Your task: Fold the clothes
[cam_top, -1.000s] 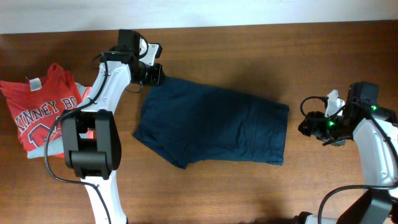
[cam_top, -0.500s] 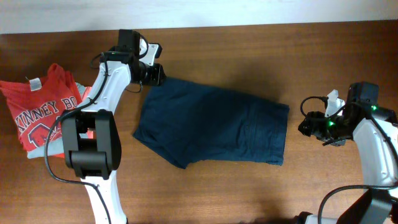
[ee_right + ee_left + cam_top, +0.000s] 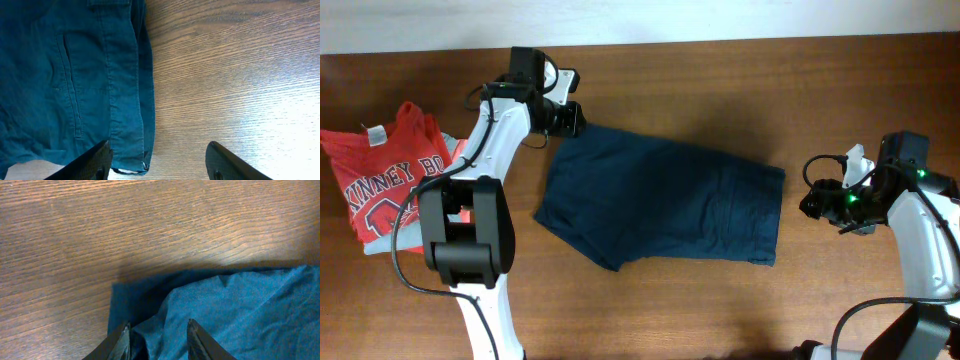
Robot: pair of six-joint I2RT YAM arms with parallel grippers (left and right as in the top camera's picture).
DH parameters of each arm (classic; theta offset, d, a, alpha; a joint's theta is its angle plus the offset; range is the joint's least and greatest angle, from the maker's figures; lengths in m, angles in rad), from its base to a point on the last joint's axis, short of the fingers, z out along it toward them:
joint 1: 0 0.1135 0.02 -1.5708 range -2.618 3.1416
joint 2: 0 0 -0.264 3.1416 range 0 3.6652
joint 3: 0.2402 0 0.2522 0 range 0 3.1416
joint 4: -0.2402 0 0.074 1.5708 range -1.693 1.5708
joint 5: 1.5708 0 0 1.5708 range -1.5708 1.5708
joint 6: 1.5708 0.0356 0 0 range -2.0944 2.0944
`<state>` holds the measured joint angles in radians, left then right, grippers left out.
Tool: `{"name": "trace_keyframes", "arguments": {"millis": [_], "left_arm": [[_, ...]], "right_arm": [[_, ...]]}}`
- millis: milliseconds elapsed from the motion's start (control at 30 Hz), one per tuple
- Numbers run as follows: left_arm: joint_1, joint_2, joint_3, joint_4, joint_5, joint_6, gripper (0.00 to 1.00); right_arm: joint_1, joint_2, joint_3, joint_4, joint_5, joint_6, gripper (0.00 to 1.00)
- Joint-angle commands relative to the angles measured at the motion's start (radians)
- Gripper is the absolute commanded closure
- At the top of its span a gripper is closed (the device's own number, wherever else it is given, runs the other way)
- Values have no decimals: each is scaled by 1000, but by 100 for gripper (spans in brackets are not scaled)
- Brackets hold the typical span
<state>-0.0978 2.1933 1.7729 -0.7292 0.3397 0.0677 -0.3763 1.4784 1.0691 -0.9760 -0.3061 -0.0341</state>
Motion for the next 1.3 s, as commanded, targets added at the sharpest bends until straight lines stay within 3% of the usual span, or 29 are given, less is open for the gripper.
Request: {"name": "trace_keyframes", "arguments": {"millis": [0,100,367,800,1267], "left_arm": [[6,-20,-6,8,-7,10,64],[6,-18,-6,24,-6,10,59],[-18,-7,-6,39,-8,43,58],[-23,24,-6,76,-206,42,51],[-26,102,-6,92,-118,42,52]], "right_arm": [[-4,6,-3,-4,-12,-3,35],[-4,6,-3,-3,-12,-4,35],[-4,6,-3,-3,-12,-4,35],[-4,6,-3,-3,-12,-4,35],[-4,6,-3,-6,-11,-4,35]]}}
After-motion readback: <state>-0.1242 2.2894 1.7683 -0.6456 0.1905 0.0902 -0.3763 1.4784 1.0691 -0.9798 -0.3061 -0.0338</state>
